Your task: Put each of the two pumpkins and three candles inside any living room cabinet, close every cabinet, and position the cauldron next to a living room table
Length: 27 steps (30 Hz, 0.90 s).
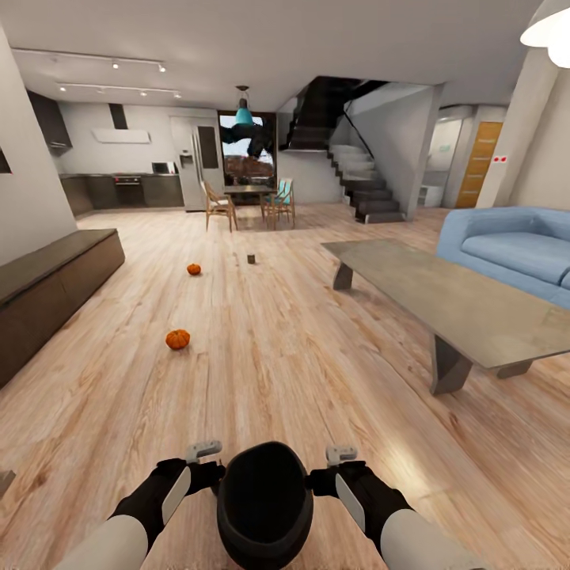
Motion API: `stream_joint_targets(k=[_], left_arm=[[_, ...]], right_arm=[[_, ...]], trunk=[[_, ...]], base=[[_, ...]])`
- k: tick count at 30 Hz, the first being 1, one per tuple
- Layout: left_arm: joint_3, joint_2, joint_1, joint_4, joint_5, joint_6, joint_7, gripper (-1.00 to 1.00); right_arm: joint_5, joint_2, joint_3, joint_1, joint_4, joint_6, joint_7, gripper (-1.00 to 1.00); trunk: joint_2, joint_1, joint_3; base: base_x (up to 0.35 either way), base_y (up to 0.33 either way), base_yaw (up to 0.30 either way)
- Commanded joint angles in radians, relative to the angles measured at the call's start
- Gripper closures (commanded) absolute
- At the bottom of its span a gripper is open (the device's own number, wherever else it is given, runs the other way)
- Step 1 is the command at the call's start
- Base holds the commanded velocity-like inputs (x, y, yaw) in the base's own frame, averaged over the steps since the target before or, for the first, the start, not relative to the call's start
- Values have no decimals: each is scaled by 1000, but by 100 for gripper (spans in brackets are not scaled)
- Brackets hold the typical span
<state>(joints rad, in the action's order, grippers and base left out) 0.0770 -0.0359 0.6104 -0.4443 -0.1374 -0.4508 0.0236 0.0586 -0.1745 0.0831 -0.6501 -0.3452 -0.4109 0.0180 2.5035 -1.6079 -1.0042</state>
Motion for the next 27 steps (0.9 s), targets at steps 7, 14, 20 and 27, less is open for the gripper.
stream_joint_targets(k=[7, 14, 20, 27], left_arm=[[6, -1, 0, -2, -11, -6, 1, -100], [6, -2, 0, -2, -11, -6, 0, -100], [6, -2, 0, -1, -12, -6, -9, -100], [5, -2, 0, -1, -11, -6, -14, -100]], right_arm=[[7, 0, 3, 0, 0, 57, -21, -100], [7, 0, 3, 0, 7, 97, -36, -100], [7, 0, 3, 0, 9, 100, -36, -100], [9, 0, 3, 0, 10, 117, -36, -100]], trunk=[[1, 0, -5], [1, -2, -17], [3, -4, -40], [3, -5, -44]], base=[[0, 0, 0], [0, 0, 0], [0, 0, 0], [0, 0, 0]])
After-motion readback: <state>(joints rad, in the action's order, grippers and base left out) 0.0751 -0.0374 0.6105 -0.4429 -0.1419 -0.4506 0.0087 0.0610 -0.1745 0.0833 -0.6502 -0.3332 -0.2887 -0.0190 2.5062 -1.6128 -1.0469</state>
